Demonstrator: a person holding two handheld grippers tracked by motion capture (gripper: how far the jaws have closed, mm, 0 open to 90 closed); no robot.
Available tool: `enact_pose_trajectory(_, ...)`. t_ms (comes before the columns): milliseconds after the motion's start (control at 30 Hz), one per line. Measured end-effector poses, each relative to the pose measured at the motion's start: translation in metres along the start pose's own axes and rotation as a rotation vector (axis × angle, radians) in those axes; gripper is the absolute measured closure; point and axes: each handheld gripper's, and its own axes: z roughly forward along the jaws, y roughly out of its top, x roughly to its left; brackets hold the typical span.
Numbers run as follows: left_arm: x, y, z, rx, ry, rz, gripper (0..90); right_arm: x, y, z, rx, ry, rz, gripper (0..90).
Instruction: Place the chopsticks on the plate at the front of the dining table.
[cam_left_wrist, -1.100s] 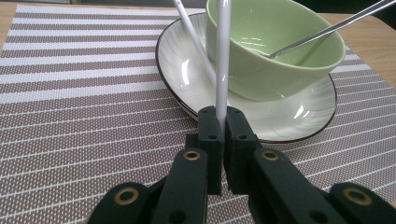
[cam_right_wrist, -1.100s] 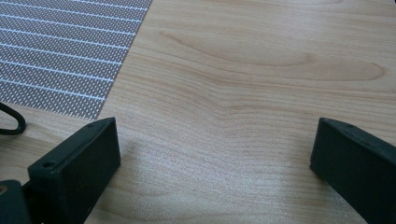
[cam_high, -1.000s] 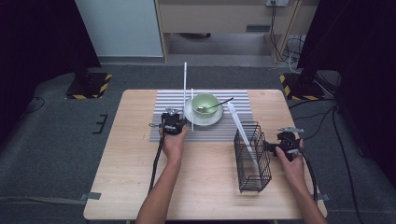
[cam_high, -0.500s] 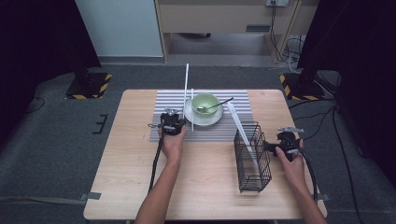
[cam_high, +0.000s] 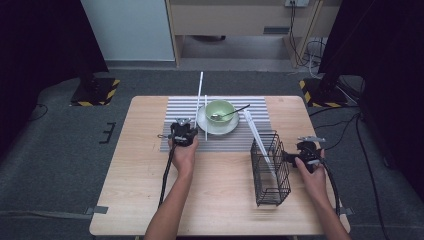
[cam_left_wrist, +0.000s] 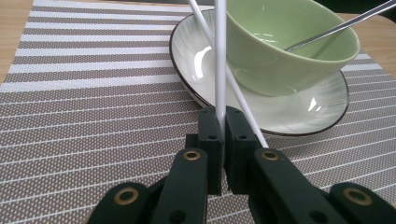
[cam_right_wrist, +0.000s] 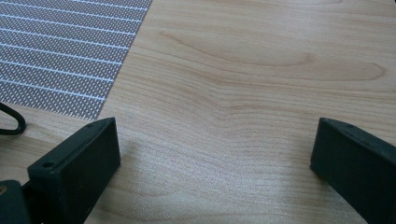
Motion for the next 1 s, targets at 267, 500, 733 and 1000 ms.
enact_pose_trajectory(267,0.0047,-0.0033,0.0009,0.008,0.002,-0.022,86.3,0.0001,0.0001,0.0001,0.000,-0.001,0.000,1.4)
enact_pose_trajectory(500,0.0067,-0.0056,0.0006,0.010,0.007,-0.027,86.3,0.0003,0.0002,0.0003,0.001,-0.002,0.001,1.2)
enact_pose_trajectory(733,0.0073,-0.0072,-0.0005,0.011,0.013,-0.024,86.3,0.0003,0.0002,0.0003,0.001,-0.002,0.001,1.2)
enact_pose_trajectory(1000,0.0085,-0.0102,-0.0015,0.022,0.023,-0.020,86.3,0.0005,0.0003,0.0004,0.002,-0.003,0.002,1.0)
